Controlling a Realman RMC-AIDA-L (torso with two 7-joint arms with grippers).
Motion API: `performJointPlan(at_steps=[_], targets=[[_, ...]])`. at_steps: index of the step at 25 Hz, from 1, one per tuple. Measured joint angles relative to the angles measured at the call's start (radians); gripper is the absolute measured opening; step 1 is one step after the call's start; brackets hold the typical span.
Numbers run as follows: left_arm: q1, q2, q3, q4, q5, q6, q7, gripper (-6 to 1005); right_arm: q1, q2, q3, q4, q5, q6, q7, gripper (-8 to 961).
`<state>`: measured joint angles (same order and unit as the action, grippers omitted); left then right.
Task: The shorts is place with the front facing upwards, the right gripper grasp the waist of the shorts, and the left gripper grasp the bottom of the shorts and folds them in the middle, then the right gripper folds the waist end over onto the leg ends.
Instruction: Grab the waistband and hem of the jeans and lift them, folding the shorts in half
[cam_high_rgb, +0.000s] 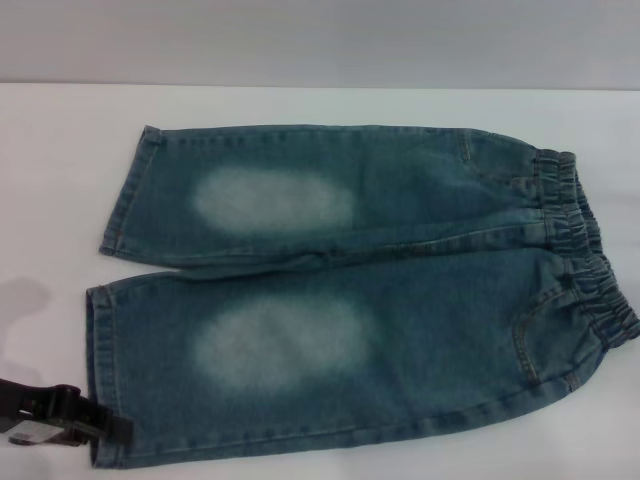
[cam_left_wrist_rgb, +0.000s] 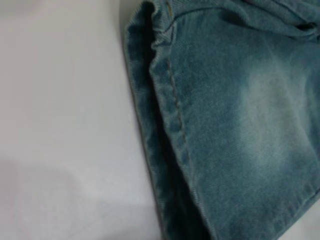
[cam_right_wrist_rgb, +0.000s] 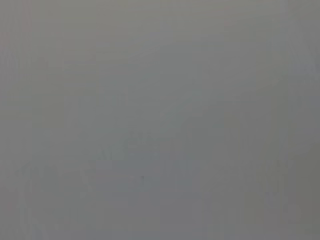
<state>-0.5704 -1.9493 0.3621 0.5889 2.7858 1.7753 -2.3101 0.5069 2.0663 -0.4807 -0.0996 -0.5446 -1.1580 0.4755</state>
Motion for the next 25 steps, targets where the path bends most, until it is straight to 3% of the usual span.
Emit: performJointPlan(at_steps=[4,10,15,16,17,19,20,21,22,25], targets=[[0.000,-0.003,0.009,0.015,0.000,-0.005,-0.006,205,-0.003,0.000,0.004,0.000,0.002,0.000,0.000,654],[0.005,-0.003,0.012,0.017,0.000,-0.014,-0.038,99,-0.008,0.000,0.007,0.000,0.004,0.000,0.000,654],[-0.002,-0.005,0.012,0.020,-0.008,-0.026,-0.046,11,-0.025,-0.011,-0.027,-0.030,-0.077,0.000,0.120,654],[-0.008,-0.006,0.011,0.020,-0.012,-0.027,-0.046,11,-0.044,-0.025,-0.040,-0.074,-0.171,-0.001,0.251,654],[-0.013,-0.008,0.010,0.020,-0.016,-0.027,-0.047,10,-0.044,-0.025,-0.040,-0.074,-0.171,-0.001,0.251,654],[-0.030,-0.010,0.009,0.021,-0.031,-0.028,-0.053,9,-0.060,-0.049,-0.049,-0.125,-0.269,-0.002,0.379,654],[-0.039,-0.010,0.008,0.022,-0.044,-0.030,-0.058,9,-0.068,-0.063,-0.054,-0.156,-0.329,-0.005,0.453,654],[-0.048,-0.005,0.007,0.022,-0.074,-0.032,-0.072,9,-0.081,-0.091,-0.062,-0.221,-0.464,-0.014,0.603,654],[-0.048,-0.005,0.007,0.022,-0.074,-0.032,-0.072,9,-0.081,-0.091,-0.062,-0.221,-0.464,-0.014,0.603,654],[-0.066,0.014,0.007,0.023,-0.128,-0.033,-0.092,9,-0.093,-0.149,-0.070,-0.321,-0.716,-0.046,0.885,654]])
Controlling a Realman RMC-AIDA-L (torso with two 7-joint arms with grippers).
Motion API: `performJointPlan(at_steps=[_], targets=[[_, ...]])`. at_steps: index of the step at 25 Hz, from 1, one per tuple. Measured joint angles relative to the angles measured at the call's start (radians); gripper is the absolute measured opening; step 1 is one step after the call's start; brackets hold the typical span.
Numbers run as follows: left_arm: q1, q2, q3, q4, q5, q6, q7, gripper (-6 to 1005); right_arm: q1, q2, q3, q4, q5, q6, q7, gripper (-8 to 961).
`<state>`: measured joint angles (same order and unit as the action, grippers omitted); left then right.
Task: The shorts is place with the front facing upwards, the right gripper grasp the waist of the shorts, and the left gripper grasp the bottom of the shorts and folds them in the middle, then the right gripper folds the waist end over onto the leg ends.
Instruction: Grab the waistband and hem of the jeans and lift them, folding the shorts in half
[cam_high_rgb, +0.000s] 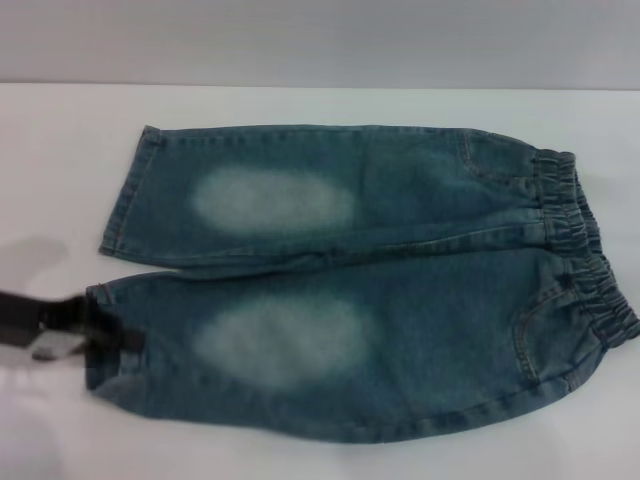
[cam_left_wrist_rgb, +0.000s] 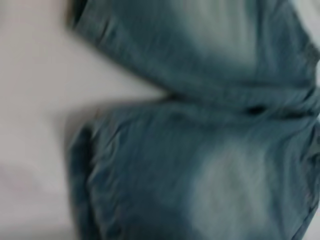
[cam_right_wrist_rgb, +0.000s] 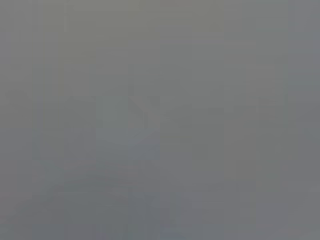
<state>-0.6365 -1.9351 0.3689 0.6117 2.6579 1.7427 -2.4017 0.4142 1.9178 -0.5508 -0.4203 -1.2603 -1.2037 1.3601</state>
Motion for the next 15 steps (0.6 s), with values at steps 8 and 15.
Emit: performJointPlan(at_steps=[8,15], targets=[[-0.017,0.038,-0.001,0.011,-0.057,-0.044,-0.002,10,0.056,-0.117,0.001,-0.240,-0.661,-0.284,0.427,655],[-0.020,0.036,-0.001,0.011,-0.108,-0.096,0.001,11,0.178,-0.149,-0.001,-0.313,-1.049,-0.512,0.504,655]])
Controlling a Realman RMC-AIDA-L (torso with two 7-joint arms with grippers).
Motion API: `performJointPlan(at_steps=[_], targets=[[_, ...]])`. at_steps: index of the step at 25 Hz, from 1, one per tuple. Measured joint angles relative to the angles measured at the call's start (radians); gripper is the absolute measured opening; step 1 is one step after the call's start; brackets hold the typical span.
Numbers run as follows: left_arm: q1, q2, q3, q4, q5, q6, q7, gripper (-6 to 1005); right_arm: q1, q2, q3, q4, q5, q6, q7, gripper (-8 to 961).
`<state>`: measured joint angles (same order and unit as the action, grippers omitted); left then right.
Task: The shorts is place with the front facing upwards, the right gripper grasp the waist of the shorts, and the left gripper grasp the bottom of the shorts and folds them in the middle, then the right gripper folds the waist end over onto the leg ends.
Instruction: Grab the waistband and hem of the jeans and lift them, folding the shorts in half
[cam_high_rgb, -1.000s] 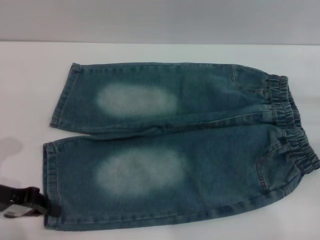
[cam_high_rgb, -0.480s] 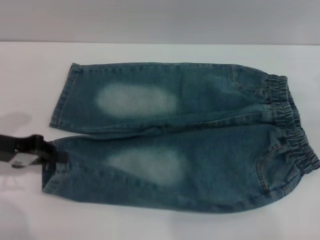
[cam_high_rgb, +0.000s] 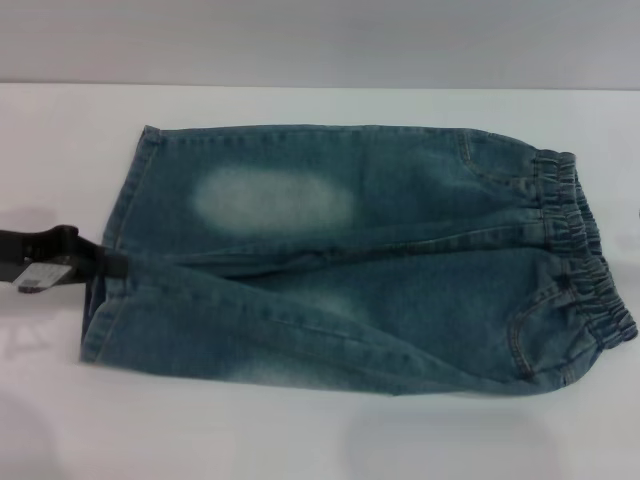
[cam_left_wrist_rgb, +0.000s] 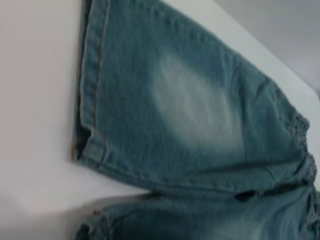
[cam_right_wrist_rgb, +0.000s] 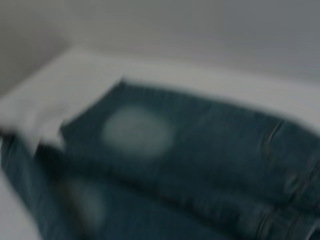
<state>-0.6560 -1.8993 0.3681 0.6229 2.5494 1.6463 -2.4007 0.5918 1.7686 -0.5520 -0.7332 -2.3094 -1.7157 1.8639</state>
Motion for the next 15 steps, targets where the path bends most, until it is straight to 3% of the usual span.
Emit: performJointPlan(at_steps=[7,15], targets=[[0.001,-0.002,0.000,0.000,-0.013,-0.019,0.007,11,0.101,0.002,-0.096,0.005,-0.247,-0.049,0.050,655],[-0.011,-0.007,0.000,-0.003,-0.036,-0.046,0.009,12,0.186,0.057,-0.193,0.009,-0.436,-0.039,0.099,655]])
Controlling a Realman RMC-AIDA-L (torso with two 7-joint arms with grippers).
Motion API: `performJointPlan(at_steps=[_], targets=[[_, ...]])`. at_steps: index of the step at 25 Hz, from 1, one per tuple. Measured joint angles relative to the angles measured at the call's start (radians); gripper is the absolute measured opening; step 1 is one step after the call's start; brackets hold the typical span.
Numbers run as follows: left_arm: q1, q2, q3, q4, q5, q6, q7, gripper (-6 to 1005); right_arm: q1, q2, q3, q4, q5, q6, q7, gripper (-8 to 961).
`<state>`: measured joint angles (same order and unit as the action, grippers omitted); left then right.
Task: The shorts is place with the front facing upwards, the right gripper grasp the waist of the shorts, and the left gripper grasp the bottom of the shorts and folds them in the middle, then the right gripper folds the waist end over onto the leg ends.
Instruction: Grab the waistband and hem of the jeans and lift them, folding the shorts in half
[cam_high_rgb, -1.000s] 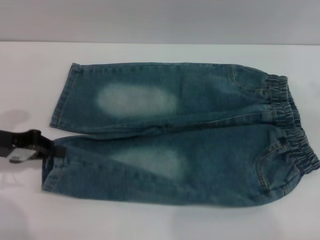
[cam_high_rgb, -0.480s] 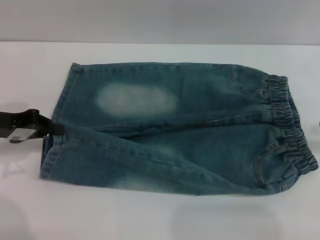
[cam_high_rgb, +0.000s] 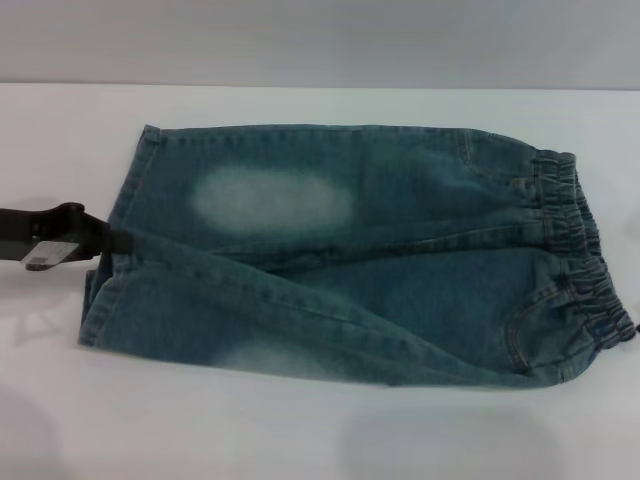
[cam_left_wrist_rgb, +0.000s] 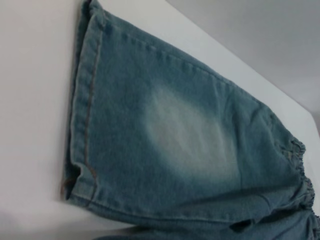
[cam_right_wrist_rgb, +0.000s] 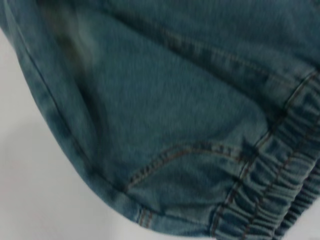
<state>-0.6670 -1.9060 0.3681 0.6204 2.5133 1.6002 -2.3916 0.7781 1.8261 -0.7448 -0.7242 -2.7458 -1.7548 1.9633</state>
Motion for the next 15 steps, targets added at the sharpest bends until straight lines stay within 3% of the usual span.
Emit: performJointPlan(at_steps=[2,15], targets=[[-0.001,-0.001,0.000,0.001,-0.004,0.000,0.000,12,0.014,0.024,-0.007,-0.001,-0.048,0.009,0.004,655],[-0.002,0.001,0.000,0.002,-0.042,-0.019,0.000,13,0.026,0.089,-0.060,-0.001,-0.125,0.116,0.056,655]])
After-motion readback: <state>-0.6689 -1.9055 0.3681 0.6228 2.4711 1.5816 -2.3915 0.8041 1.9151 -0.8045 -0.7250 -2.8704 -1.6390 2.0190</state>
